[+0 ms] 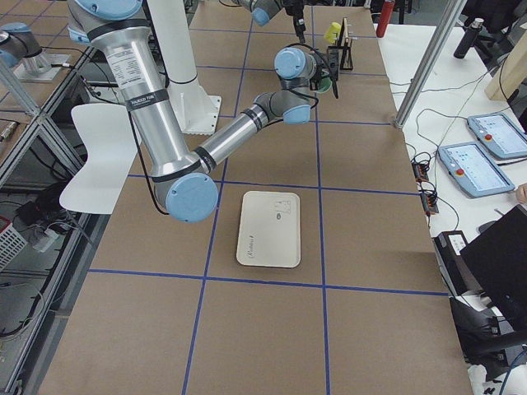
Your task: Left arm grabs green cup and hands to right arm on tray
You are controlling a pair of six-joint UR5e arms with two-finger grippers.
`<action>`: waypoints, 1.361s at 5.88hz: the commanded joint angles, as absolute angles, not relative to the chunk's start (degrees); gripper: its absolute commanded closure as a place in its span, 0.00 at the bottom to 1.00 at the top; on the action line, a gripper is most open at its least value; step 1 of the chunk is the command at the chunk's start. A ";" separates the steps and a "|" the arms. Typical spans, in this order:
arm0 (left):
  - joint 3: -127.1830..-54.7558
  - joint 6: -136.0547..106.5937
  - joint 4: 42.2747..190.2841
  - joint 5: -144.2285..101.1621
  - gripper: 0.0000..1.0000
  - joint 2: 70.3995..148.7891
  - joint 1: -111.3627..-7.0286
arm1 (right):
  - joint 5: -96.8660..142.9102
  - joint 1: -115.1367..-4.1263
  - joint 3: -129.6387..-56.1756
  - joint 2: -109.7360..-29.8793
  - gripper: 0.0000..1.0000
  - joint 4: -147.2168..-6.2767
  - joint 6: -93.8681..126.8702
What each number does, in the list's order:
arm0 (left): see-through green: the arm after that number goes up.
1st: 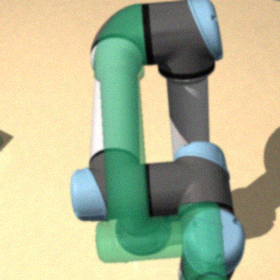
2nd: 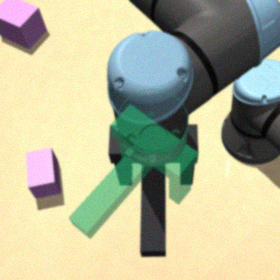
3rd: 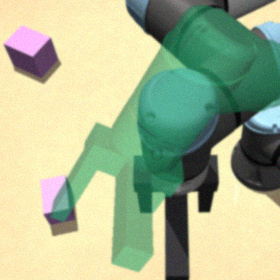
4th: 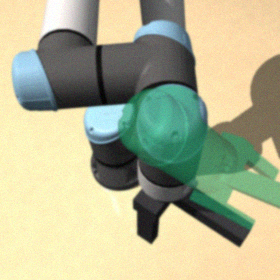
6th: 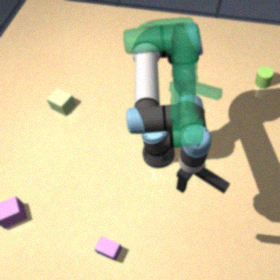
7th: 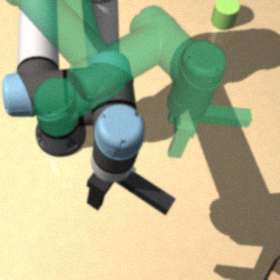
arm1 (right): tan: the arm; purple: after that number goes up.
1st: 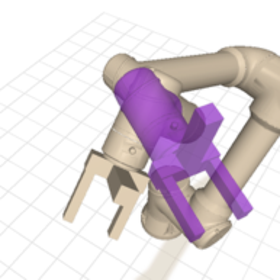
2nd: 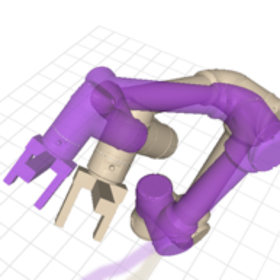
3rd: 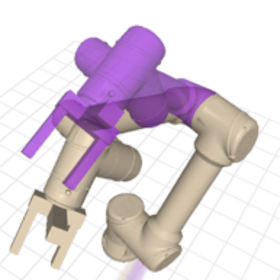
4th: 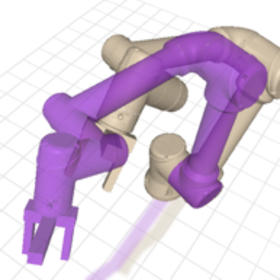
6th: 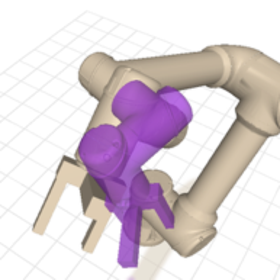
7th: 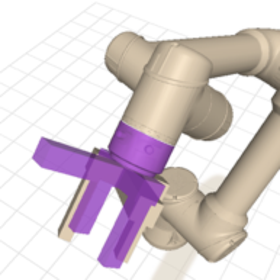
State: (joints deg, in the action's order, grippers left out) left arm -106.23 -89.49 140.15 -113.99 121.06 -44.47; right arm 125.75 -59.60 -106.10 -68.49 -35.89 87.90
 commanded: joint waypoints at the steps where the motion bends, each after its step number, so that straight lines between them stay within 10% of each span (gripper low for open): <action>1: -106.79 -76.54 121.74 -114.35 0.00 121.11 -44.91 | 127.79 -63.36 -106.70 -68.56 1.00 -49.59 78.87; 5: -108.63 -47.81 90.26 -113.99 0.00 119.00 -50.34 | 127.71 -65.74 -115.04 -68.55 1.00 -85.36 51.48; 8: -118.72 -26.17 83.76 -114.08 0.00 102.20 -59.91 | 127.00 -64.69 -115.75 -75.47 1.00 -88.86 41.06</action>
State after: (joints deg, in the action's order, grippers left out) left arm -116.33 -32.50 84.34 -113.87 108.30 -56.72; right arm 127.14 -65.01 -115.36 -72.89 -88.35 43.51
